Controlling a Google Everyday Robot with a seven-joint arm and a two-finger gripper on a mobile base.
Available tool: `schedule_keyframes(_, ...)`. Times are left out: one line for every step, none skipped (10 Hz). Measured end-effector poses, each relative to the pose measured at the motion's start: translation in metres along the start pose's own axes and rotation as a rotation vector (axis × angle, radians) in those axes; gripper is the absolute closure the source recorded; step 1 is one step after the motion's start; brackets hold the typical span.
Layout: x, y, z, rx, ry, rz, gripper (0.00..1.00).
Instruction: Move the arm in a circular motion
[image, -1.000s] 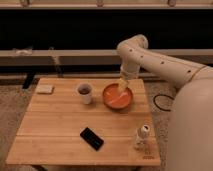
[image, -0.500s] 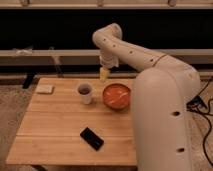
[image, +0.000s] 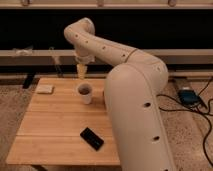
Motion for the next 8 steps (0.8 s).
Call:
schedule_keyframes(-0.021,0.02,-0.004,-0.014,-0.018,-0.052,0.2)
schedule_keyframes(-0.035,0.034,-0.009,-0.023,-0.041,-0.102,0.2)
schedule_keyframes(-0.047,0.047,-0.014,-0.05,-0.077,-0.153,0.2)
schedule_keyframes(-0.052,0.054,-0.017,-0.072,-0.104,-0.187,0.2)
schedule_keyframes(-0.052,0.056,-0.019,-0.079,-0.113,-0.196,0.2)
schedule_keyframes(-0.052,0.056,-0.019,-0.08,-0.115,-0.197,0.2)
schedule_keyframes(-0.053,0.057,-0.019,-0.081,-0.116,-0.199,0.2)
schedule_keyframes(-0.054,0.058,-0.019,-0.082,-0.116,-0.2,0.2)
